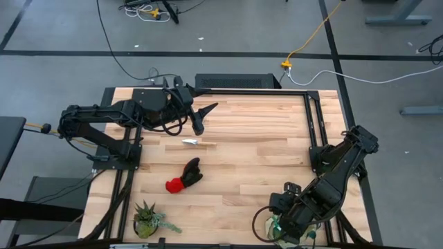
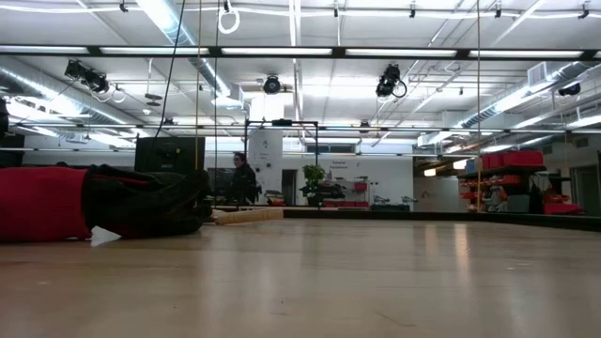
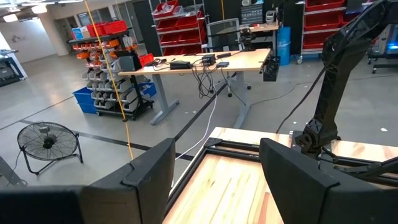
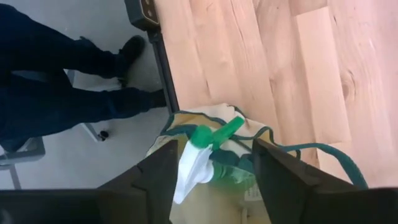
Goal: Pick & Place Garden tools in Gardening bag
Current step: Put the brown hand rake into the gardening bag
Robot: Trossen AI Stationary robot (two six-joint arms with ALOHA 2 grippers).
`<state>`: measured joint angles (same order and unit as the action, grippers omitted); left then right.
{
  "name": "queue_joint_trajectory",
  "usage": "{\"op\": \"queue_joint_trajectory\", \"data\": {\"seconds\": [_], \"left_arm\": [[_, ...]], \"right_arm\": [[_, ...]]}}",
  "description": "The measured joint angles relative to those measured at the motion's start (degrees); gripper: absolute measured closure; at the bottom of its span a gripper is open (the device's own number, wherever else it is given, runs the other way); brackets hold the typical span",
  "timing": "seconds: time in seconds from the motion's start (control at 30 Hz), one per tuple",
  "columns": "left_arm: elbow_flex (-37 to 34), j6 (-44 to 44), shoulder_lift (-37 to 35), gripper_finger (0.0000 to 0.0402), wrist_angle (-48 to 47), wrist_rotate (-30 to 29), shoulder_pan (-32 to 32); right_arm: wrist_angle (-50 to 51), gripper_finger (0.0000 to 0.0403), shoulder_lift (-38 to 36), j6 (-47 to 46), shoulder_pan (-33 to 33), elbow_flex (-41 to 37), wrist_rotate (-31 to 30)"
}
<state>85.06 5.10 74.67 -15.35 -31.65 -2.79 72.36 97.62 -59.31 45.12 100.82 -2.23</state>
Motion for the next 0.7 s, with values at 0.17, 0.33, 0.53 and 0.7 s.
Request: {"op": "queue_joint_trajectory", "data": {"seconds": [0.17, 0.33, 0.53, 0.7], "left_arm": [[0.0, 0.0, 0.0, 0.0161, 0.0, 0.01, 0.0], [0.0, 0.04, -0.26, 0.0161, -0.12, 1.22, -0.04], [0.0, -2.8, -1.68, 0.0161, -3.84, 5.0, -0.07], [0.0, -4.73, -2.5, 0.0161, -6.99, 7.45, -0.04]], "right_arm": [[0.38, 0.0187, -1.02, 0.26, -1.46, -0.07, 0.11], [0.72, 0.0191, -4.62, 0.3, -4.14, -0.07, -2.4], [1.27, 0.02, -8.69, 5.11, -7.01, -0.06, -10.46], [2.81, 0.0202, -10.32, 10.84, -9.41, -0.06, -12.88]]}}
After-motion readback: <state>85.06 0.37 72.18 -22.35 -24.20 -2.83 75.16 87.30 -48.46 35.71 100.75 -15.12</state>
